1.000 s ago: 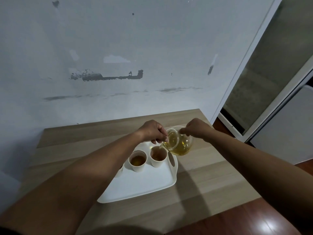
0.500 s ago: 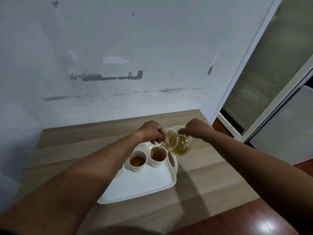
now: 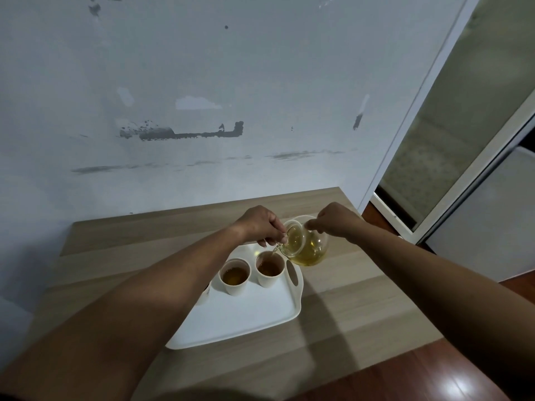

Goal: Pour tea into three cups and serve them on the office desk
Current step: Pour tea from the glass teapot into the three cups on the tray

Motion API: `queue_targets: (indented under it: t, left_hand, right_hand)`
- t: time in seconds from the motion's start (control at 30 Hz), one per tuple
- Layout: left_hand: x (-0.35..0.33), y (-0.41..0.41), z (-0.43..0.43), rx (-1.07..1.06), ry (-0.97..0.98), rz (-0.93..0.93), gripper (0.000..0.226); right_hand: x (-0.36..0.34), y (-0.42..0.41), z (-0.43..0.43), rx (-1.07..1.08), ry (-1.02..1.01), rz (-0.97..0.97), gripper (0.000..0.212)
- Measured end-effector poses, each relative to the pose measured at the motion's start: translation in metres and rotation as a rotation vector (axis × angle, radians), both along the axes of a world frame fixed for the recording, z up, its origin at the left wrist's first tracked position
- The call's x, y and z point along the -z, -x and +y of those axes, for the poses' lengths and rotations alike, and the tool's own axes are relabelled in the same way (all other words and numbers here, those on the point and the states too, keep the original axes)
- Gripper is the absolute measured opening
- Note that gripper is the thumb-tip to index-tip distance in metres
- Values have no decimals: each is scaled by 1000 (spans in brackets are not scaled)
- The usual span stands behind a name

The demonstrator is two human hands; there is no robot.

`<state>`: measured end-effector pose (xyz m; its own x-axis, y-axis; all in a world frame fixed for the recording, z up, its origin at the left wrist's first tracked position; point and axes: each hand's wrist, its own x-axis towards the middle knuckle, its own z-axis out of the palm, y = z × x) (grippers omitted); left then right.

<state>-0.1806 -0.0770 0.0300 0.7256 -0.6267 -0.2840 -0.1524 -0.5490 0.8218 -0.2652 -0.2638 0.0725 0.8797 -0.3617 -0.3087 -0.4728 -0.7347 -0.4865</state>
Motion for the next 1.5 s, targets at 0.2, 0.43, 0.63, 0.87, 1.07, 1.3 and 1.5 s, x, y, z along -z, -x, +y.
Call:
queue_targets:
  t: [0.2, 0.43, 0.63, 0.87, 1.07, 1.3, 1.5]
  left_hand:
    - [0, 1, 0, 2, 5, -8, 23]
    - [-1, 2, 0, 4, -1, -10, 23]
    - [-1, 4, 0, 10, -2, -18, 25]
    - [-3, 5, -1, 24, -6, -24, 23]
    - [-6, 6, -3, 36, -21, -36, 22]
    - [-30, -3, -1, 55, -20, -137, 24]
    - [-66, -22, 9, 67, -82, -307, 22]
  right_hand:
    - [-1, 1, 0, -1, 7, 4, 33]
    - [-1, 2, 0, -3, 3, 2, 34]
    - [1, 4, -1, 4, 5, -5, 34]
    - [0, 7, -2, 6, -15, -13, 34]
    - [2, 8, -6, 23, -74, -24, 35]
    - [11, 6, -19, 157, -397, -16, 25]
    - [31, -16, -12, 170, -745, -45, 22]
